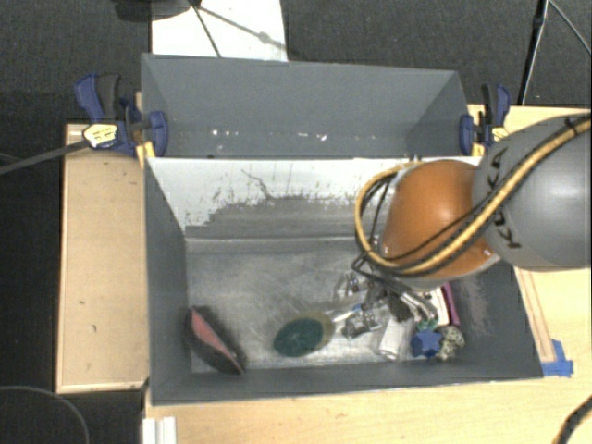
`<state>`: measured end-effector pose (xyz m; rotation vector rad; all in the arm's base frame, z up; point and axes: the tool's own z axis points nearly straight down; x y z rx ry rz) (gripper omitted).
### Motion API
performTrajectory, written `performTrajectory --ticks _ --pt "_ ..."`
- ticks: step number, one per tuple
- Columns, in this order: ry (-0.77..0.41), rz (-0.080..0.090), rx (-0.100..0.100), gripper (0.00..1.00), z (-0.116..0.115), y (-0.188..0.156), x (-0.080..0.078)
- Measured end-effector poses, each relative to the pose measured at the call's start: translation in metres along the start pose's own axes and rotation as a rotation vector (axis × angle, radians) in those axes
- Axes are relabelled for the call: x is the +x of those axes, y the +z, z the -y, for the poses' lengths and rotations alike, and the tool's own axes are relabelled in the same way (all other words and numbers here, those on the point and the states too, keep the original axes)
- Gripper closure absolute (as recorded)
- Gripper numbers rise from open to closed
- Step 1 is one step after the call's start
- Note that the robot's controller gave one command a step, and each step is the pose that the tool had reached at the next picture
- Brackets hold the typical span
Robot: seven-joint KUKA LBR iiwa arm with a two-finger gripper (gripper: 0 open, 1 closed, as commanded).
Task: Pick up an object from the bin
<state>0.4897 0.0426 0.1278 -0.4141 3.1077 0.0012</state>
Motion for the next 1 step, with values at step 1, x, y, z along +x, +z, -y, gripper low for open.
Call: performTrajectory --ticks 1 --pt "0.016 0.005 0.002 1.0 0.004 -0.1164 -0.0056"
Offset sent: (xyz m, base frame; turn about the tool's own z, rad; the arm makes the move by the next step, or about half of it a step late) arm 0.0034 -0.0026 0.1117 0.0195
